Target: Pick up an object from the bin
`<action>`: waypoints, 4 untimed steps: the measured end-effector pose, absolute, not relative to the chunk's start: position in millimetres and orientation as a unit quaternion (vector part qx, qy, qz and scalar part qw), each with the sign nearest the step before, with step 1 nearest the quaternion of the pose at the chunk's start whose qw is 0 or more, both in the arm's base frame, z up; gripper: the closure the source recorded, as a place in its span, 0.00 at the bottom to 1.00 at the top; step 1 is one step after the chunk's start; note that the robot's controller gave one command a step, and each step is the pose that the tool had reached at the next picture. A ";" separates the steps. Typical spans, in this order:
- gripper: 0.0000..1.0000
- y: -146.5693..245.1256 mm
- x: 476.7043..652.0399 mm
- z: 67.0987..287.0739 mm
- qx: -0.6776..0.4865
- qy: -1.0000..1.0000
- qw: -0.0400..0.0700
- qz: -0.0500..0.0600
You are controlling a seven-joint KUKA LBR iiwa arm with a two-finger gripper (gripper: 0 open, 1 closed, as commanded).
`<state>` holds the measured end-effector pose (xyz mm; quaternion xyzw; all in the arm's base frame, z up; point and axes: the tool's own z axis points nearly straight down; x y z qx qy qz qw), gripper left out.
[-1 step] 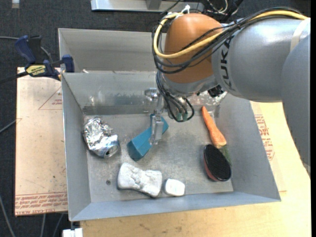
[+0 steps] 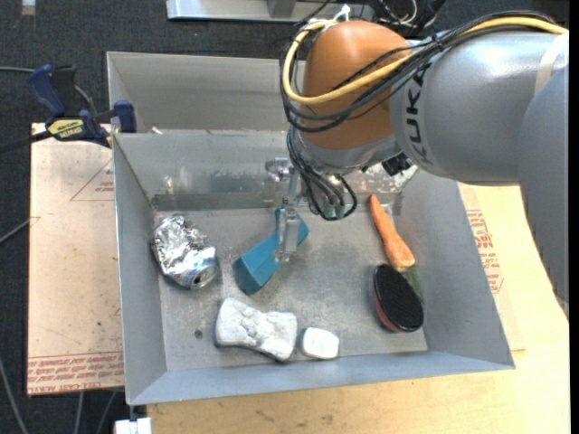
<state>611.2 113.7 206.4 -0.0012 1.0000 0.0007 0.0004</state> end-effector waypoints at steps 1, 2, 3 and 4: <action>0.00 112.7 613.6 166.7 -0.023 1.000 0.004 0.001; 0.00 121.3 604.2 106.4 -0.091 0.996 0.002 0.001; 1.00 85.6 641.5 89.5 -0.069 0.998 0.007 0.002; 1.00 85.6 641.5 89.4 -0.069 0.998 0.007 0.002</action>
Offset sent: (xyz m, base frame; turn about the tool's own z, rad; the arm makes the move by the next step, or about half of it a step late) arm -0.0111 0.0111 -0.1141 -0.1946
